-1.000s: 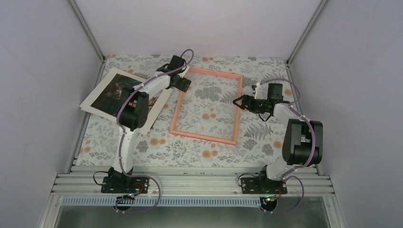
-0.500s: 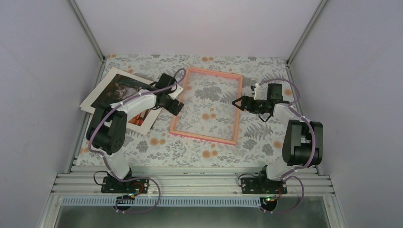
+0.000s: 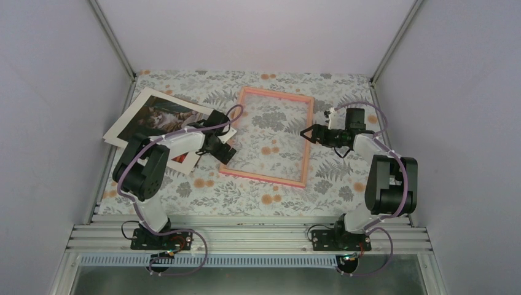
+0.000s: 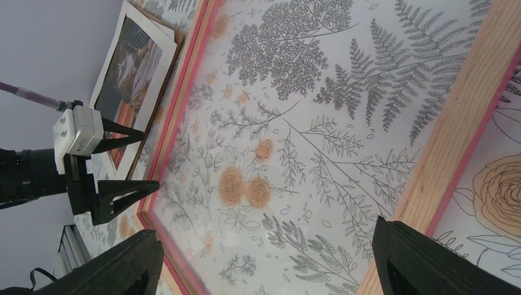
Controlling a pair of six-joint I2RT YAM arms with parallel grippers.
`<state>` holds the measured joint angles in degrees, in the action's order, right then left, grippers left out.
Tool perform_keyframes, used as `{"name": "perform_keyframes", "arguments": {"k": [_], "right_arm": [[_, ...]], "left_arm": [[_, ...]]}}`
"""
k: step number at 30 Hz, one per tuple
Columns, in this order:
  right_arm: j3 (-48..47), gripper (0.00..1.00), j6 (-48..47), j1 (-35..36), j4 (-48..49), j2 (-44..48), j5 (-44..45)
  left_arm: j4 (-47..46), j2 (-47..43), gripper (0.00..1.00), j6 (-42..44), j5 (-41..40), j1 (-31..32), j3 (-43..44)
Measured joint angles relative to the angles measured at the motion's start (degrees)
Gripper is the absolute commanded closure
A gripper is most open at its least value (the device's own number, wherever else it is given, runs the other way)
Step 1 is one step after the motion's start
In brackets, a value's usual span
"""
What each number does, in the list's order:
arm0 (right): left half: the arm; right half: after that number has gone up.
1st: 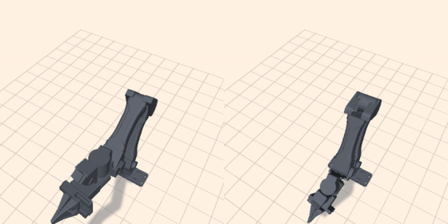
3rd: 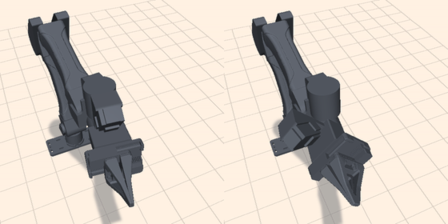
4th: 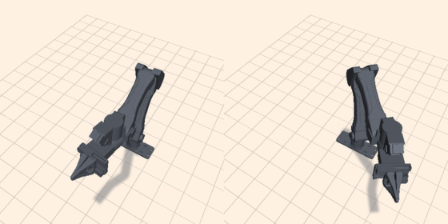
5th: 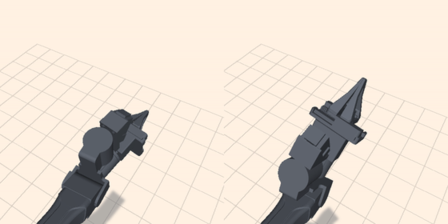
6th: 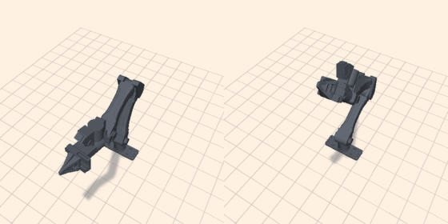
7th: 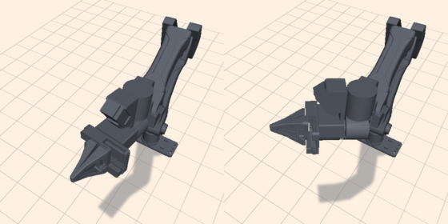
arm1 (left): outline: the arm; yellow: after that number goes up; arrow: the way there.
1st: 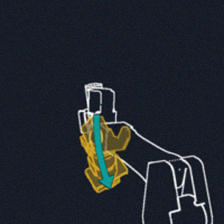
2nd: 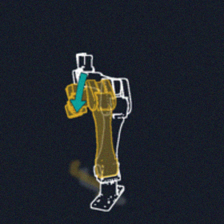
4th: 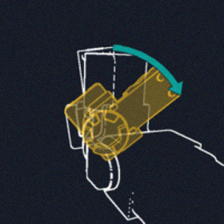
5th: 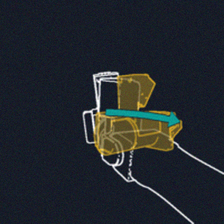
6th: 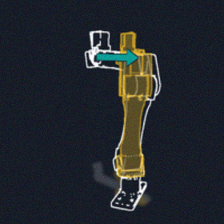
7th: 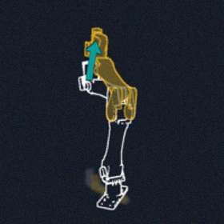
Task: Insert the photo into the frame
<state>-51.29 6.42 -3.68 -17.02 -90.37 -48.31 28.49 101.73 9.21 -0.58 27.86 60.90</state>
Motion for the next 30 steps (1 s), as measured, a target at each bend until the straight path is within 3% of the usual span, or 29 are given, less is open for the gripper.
{"name": "perform_keyframes", "arguments": {"k": [7, 11, 13, 15, 17, 30], "right_arm": [[0.0, 0.15, 0.0, 0.0, -0.6, 0.0, 0.0], [-0.1, 0.14, -0.5, 0.2, -0.9, 0.1, 0.0], [-0.1, 0.11, -0.9, 0.4, -1.1, 0.5, 0.0], [-0.3, 0.01, -1.3, 0.7, -1.4, 1.1, 0.0], [-0.6, 0.0, -2.0, 0.9, -1.6, 1.7, 0.0], [-1.7, 0.0, -6.4, 1.9, -2.4, 4.7, 0.5]], "left_arm": [[0.3, -0.7, 0.0, 0.8, -0.2, 0.7, 0.5], [1.1, -5.8, 0.0, 3.4, 0.4, 0.7, 1.1], [1.1, -9.8, 0.0, 5.6, 0.3, 0.7, 1.1], [0.5, -13.9, 0.0, 8.7, -0.1, 0.4, 0.4], [0.2, -18.2, 0.0, 12.5, -0.4, -0.1, -1.2], [2.9, -38.9, 0.01, 45.0, -0.3, -18.9, -19.6]]}}
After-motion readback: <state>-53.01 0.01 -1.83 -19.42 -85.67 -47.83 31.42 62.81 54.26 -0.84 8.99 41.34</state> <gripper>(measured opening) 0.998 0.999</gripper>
